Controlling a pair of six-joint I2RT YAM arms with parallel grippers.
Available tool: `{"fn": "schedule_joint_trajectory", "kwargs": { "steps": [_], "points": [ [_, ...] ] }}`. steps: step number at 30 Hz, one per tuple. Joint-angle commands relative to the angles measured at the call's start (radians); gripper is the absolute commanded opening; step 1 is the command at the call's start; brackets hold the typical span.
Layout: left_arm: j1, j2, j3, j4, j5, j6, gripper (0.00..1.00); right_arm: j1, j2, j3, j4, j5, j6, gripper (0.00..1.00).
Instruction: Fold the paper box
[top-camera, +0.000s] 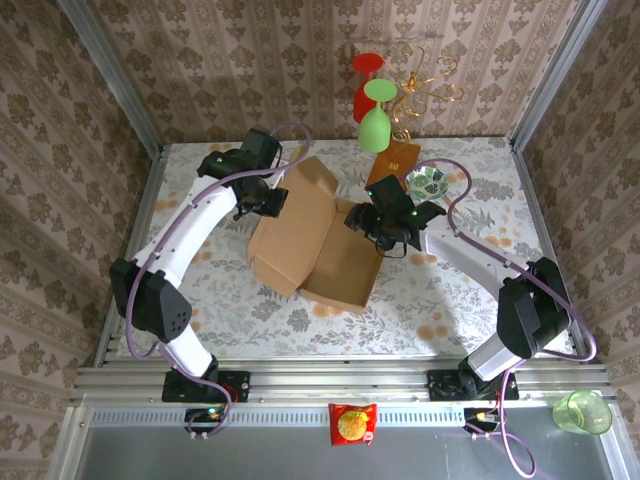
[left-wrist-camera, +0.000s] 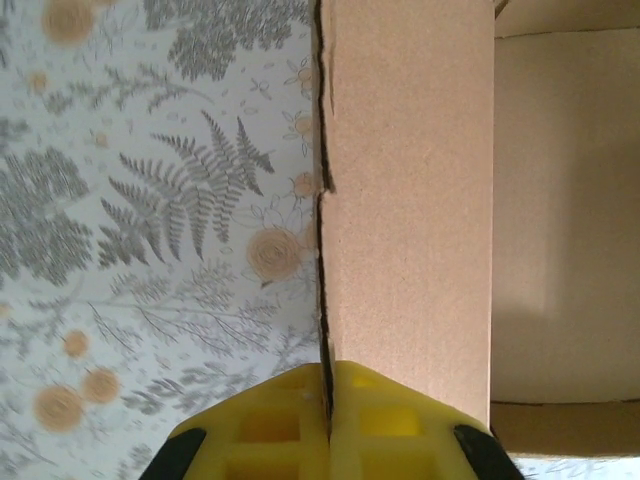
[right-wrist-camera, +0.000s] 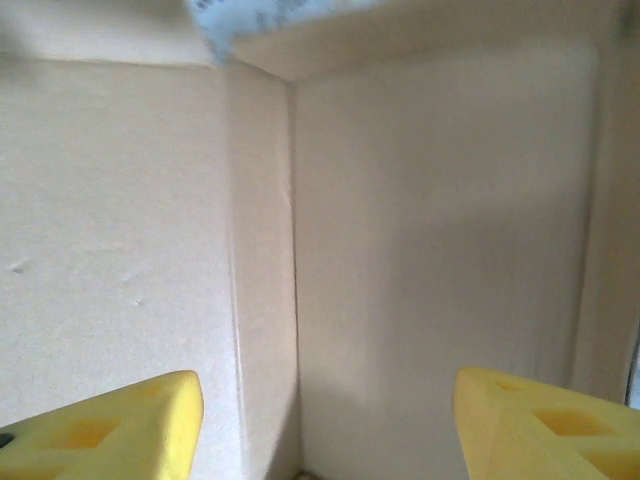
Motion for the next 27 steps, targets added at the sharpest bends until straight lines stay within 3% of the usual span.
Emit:
{"fn": "schedule_joint_trajectory", "kwargs": {
  "steps": [1, 6, 10, 16, 20, 27],
  "points": [
    [-0.021, 0.018, 0.043, -0.006, -0.030, 0.266, 0.00, -0.022, -0.082, -0.029, 0.174, 0.030, -0.445, 0.69],
    [-0.047, 0.039, 0.059, 0.019, -0.058, 0.466, 0.00, -0.105, -0.156, -0.111, 0.347, -0.016, -0.732, 0.71],
    [-0.056, 0.039, 0.086, 0.061, -0.073, 0.571, 0.00, -0.208, -0.157, -0.175, 0.484, -0.179, -0.872, 0.72],
    [-0.076, 0.063, 0.144, 0.077, -0.047, 0.717, 0.00, -0.260, -0.046, -0.066, 0.375, -0.343, -1.056, 0.74],
    [-0.081, 0.064, 0.145, 0.092, -0.005, 0.767, 0.00, -0.260, 0.031, 0.010, 0.323, -0.372, -1.136, 0.74],
    [-0.084, 0.061, 0.137, 0.096, 0.022, 0.812, 0.00, -0.260, 0.085, 0.062, 0.346, -0.298, -1.212, 0.77]
  ]
}}
